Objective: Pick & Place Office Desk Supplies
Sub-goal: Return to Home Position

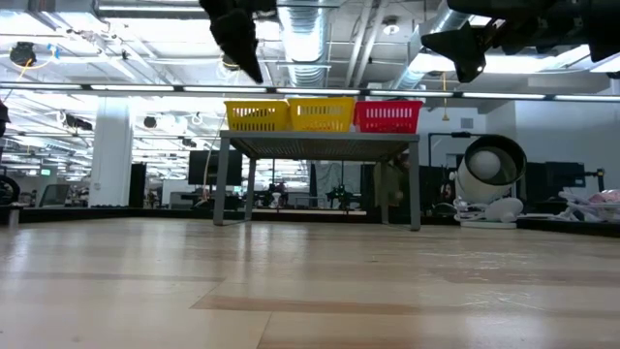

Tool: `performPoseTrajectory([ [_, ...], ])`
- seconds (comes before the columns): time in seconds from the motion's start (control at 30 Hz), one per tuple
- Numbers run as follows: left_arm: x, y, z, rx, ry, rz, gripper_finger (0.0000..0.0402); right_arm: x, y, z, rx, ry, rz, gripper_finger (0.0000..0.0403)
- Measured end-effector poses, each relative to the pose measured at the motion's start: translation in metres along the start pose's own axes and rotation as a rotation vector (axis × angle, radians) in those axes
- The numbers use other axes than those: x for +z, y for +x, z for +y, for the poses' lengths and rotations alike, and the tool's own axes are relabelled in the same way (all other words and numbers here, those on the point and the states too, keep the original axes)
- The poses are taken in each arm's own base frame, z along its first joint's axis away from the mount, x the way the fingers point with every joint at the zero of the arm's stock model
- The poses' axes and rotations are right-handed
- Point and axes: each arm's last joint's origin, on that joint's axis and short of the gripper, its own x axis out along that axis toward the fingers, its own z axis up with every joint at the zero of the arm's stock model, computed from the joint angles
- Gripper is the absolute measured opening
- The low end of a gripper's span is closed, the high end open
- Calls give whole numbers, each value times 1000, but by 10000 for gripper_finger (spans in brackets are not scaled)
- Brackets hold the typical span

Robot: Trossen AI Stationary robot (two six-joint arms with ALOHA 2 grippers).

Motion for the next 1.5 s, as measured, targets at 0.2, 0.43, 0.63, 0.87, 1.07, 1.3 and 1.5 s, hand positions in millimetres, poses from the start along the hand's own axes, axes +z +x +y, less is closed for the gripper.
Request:
performPoseTrajectory([
  [0.2,6,-43,-3,-25,-23,-240,224,7,0,2,14,-39,-74,270],
  [0.43,-11,-103,-5,-201,-53,-620,219,8,-1,8,45,-77,-89,270],
  [0.63,-41,-119,-20,-209,-86,-779,207,26,-17,6,45,-118,-176,269],
  [0.87,-72,-128,-43,-270,-72,-934,161,54,-53,10,92,-104,-235,200],
  [1.07,-89,-134,-60,-344,-32,-1005,77,68,-74,12,111,-103,-260,52],
  [1.3,-102,-131,-71,-410,-37,-1006,7,69,-84,11,107,-108,-234,17],
  [1.5,-125,-126,-75,-410,-52,-1064,1,67,-97,10,108,-100,-229,5],
])
